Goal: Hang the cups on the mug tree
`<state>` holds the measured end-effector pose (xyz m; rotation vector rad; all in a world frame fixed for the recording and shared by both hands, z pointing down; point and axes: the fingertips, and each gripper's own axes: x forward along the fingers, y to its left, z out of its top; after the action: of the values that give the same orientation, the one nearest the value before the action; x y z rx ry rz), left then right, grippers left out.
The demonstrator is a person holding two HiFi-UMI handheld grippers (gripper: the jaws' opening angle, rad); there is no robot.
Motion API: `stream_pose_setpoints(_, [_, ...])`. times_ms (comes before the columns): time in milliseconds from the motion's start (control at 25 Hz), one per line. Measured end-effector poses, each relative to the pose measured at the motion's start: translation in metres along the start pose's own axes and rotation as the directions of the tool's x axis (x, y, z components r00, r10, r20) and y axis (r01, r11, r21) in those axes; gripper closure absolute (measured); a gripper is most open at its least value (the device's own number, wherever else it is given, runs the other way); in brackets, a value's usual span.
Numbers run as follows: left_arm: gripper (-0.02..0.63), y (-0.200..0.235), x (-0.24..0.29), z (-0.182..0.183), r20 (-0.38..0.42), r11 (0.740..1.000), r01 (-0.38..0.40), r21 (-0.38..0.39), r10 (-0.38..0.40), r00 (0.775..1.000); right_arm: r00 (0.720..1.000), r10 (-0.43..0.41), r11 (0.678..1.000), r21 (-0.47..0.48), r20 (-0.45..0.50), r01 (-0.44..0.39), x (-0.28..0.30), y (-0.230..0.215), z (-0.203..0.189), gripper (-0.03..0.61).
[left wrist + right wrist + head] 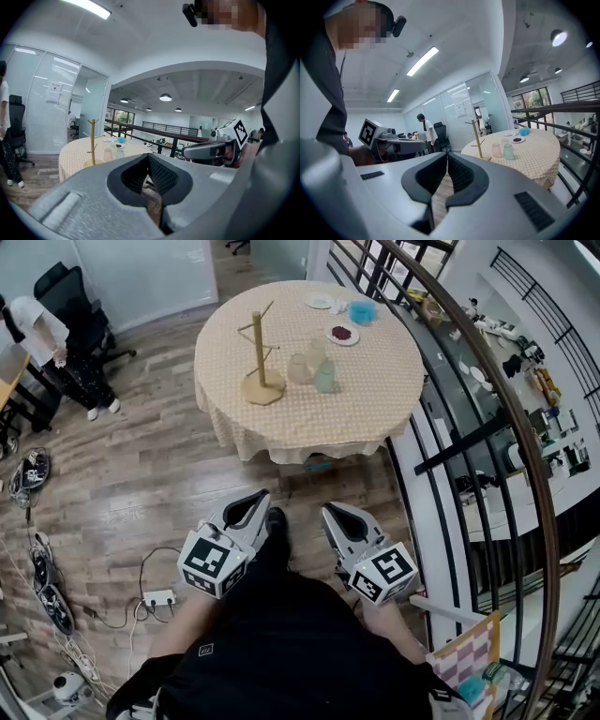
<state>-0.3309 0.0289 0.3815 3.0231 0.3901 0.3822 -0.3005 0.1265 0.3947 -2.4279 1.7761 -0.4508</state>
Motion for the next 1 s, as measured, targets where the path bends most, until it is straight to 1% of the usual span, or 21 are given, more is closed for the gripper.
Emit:
stream_pose_setpoints(160, [0.609, 0.03, 0.04, 0.007, -0.002, 1.0, -0.009, -0.004, 0.009, 1.0, 0.999, 0.01, 1.0, -0.015, -0.038, -0.01, 0.033, -0.036, 0.011, 0.56])
stream_pose_setpoints(280, [0.609, 0.06, 0.068, 0.017, -0.013, 1.0, -0.013, -0.007, 0.013, 1.0, 0.998, 0.014, 1.0, -0.025, -0.064, -0.016, 0.063, -0.06, 0.03, 0.56])
stream_pose_setpoints(400, [0.609, 0.091, 0.093, 0.026, -0.019, 0.999, -0.02, -0.028, 0.019, 1.0, 0.995, 0.023, 0.999, -0.038, -0.094, -0.027, 0.094, -0.083, 0.045, 0.56])
stream_pose_setpoints(520, [0.609, 0.116, 0.116, 0.034, -0.016, 1.0, -0.013, -0.023, 0.012, 1.0, 0.995, 0.029, 0.999, -0.042, -0.097, -0.033, 0.125, -0.104, 0.059, 0.56])
stream_pose_setpoints(680, [0.609, 0.133, 0.138, 0.042, -0.018, 1.0, 0.017, -0.012, -0.017, 1.0, 0.995, 0.038, 0.999, -0.023, -0.093, -0.04, 0.154, -0.123, 0.07, 0.56])
stream_pose_setpoints(840, [0.609, 0.147, 0.158, 0.043, -0.036, 1.0, 0.0, -0.008, 0.0, 0.999, 0.991, 0.068, 0.998, 0.002, -0.118, -0.068, 0.174, -0.14, 0.068, 0.56])
stream_pose_setpoints(1000, [0.609, 0.156, 0.185, 0.042, -0.053, 0.999, -0.013, -0.035, 0.011, 0.999, 0.984, 0.109, 0.994, 0.024, -0.141, -0.107, 0.19, -0.167, 0.07, 0.56])
